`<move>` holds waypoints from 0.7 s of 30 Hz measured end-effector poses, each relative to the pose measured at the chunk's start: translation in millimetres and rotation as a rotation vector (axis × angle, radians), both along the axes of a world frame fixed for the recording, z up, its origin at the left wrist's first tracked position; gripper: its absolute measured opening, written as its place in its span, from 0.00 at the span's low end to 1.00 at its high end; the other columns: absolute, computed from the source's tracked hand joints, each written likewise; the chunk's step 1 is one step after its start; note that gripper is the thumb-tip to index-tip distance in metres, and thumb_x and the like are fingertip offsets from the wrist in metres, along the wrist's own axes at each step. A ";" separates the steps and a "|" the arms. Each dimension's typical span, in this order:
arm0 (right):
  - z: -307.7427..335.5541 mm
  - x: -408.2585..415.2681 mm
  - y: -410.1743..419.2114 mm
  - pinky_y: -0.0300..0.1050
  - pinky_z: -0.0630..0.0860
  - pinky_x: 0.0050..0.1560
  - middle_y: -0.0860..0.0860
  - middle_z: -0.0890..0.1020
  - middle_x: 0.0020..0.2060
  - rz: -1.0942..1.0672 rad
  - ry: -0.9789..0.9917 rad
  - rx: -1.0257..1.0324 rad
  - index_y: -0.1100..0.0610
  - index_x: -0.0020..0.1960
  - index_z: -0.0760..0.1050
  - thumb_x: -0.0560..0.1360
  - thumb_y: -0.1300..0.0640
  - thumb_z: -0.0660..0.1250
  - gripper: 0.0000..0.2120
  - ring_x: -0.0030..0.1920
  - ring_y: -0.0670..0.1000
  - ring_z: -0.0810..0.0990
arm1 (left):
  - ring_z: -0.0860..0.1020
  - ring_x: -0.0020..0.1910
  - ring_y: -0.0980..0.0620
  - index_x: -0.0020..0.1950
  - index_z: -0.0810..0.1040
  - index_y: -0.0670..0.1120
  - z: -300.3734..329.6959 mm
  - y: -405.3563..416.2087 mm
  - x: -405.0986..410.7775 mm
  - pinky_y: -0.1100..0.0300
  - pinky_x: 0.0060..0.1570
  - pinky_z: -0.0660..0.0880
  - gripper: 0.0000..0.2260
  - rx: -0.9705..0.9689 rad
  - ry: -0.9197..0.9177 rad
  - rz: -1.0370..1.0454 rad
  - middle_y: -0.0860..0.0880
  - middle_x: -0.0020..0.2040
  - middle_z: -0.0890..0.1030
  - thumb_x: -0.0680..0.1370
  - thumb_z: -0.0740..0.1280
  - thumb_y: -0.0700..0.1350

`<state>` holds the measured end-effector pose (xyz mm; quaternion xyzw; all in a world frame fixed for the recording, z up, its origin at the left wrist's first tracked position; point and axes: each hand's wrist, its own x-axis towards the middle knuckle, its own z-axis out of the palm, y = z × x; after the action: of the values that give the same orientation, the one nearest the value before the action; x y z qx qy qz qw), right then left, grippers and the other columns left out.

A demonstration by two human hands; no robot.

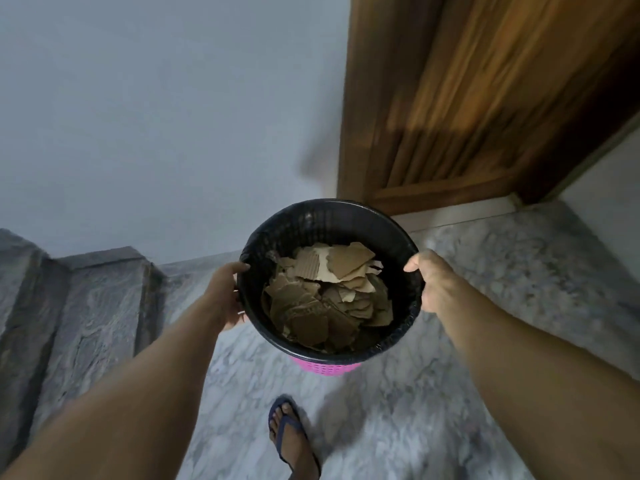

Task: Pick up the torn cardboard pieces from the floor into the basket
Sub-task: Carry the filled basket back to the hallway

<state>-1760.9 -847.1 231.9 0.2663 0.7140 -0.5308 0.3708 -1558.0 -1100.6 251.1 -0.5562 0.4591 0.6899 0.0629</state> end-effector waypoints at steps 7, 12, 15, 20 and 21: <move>50.2 21.2 126.8 0.56 0.76 0.60 0.55 0.81 0.56 -0.378 0.174 -0.017 0.57 0.64 0.75 0.65 0.35 0.64 0.35 0.53 0.60 0.81 | 0.84 0.43 0.46 0.56 0.78 0.41 59.1 112.7 -27.2 0.54 0.41 0.81 0.27 -0.049 0.178 0.016 0.44 0.45 0.85 0.75 0.62 0.64; 96.5 35.9 195.0 0.39 0.71 0.35 0.60 0.79 0.59 -0.419 0.257 0.046 0.61 0.65 0.75 0.80 0.48 0.57 0.21 0.45 0.58 0.77 | 0.82 0.40 0.45 0.48 0.79 0.42 83.3 171.2 -38.3 0.54 0.42 0.80 0.30 -0.228 0.121 -0.061 0.46 0.44 0.84 0.64 0.72 0.68; 121.6 47.1 224.2 0.40 0.76 0.39 0.57 0.81 0.50 -0.506 0.240 -0.011 0.60 0.61 0.77 0.75 0.46 0.63 0.22 0.46 0.59 0.79 | 0.78 0.35 0.46 0.49 0.78 0.41 96.3 201.4 -50.2 0.58 0.32 0.76 0.24 -0.370 0.098 -0.099 0.44 0.45 0.82 0.71 0.70 0.63; 130.7 55.7 268.6 0.52 0.77 0.60 0.55 0.80 0.57 -0.612 0.245 -0.033 0.58 0.63 0.76 0.69 0.38 0.64 0.31 0.52 0.58 0.79 | 0.80 0.42 0.43 0.54 0.79 0.39 120.4 237.7 -70.3 0.57 0.39 0.76 0.27 -0.408 0.095 -0.150 0.43 0.46 0.81 0.72 0.70 0.63; 134.9 60.5 273.6 0.52 0.78 0.59 0.55 0.80 0.56 -0.639 0.257 -0.026 0.57 0.62 0.76 0.69 0.38 0.65 0.30 0.51 0.58 0.79 | 0.80 0.41 0.43 0.54 0.80 0.39 123.7 242.0 -73.5 0.58 0.36 0.75 0.28 -0.407 0.091 -0.177 0.43 0.45 0.80 0.71 0.69 0.64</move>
<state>-1700.4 -573.5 366.8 0.4028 0.6285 -0.6584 0.0963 -1631.5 -858.6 374.7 -0.4831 0.6383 0.5992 -0.0111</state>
